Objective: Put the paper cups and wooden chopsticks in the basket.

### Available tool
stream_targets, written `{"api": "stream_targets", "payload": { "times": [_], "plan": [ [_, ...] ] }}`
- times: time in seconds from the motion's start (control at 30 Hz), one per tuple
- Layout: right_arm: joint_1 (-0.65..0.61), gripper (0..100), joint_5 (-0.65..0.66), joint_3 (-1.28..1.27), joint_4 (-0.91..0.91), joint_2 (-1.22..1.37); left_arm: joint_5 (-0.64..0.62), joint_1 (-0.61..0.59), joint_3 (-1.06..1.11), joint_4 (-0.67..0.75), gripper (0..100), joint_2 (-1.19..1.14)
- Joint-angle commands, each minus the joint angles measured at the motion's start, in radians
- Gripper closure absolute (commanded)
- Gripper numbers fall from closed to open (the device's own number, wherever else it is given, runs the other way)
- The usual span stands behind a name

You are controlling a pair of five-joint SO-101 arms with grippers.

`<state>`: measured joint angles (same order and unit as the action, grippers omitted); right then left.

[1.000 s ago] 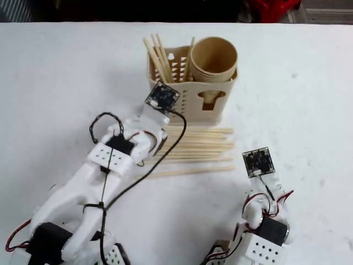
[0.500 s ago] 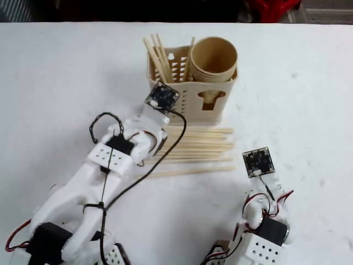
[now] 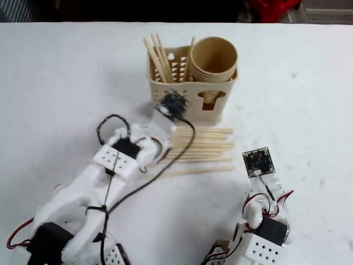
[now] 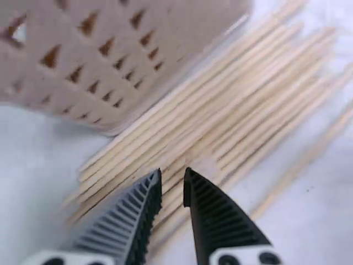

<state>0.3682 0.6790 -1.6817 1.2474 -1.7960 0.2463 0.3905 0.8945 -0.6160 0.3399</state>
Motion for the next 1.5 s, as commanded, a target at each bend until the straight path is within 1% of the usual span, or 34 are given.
{"api": "stream_targets", "payload": {
  "times": [0.0, 0.1, 0.23, 0.3, 0.4, 0.53, 0.8, 1.07, 1.17, 1.3, 1.47],
  "plan": [
    [0.008, 98.1, 0.006, -0.008, -0.008, -0.005, 0.071, 0.114, -0.017, -0.055, 91, 0.035],
    [0.008, 98.1, 0.006, -0.008, -0.008, -0.005, 0.081, 0.14, -0.049, -0.118, 91, 0.028],
    [0.008, 98.1, 0.006, -0.008, -0.008, -0.005, 0.175, 0.196, -0.094, -0.235, 91, 0.028],
    [0.008, 98.1, 0.006, -0.008, -0.008, -0.005, 0.209, 0.239, -0.098, -0.262, 91, 0.028],
    [0.008, 98.1, 0.006, -0.008, -0.008, -0.005, 0.295, 0.283, -0.097, -0.288, 91, 0.028],
    [0.008, 98.1, 0.006, -0.008, -0.008, -0.005, 0.367, 0.236, -0.115, -0.284, 91, -0.013],
    [0.008, 98.1, 0.006, -0.008, -0.008, -0.005, 0.373, 0.223, -0.242, -0.284, 91, -0.262],
    [0.008, 98.1, 0.006, -0.008, -0.008, -0.005, 0.37, 0.223, -0.325, -0.284, 91, -0.426],
    [0.008, 98.1, 0.006, -0.008, -0.008, -0.005, 0.367, 0.225, -0.358, -0.293, 91, -0.47],
    [0.008, 98.1, 0.006, -0.008, -0.008, -0.005, 0.33, 0.225, -0.394, -0.331, 91, -0.496],
    [0.008, 98.1, 0.006, -0.008, -0.008, -0.005, 0.33, 0.225, -0.397, -0.333, 91, -0.506]
  ]
}}
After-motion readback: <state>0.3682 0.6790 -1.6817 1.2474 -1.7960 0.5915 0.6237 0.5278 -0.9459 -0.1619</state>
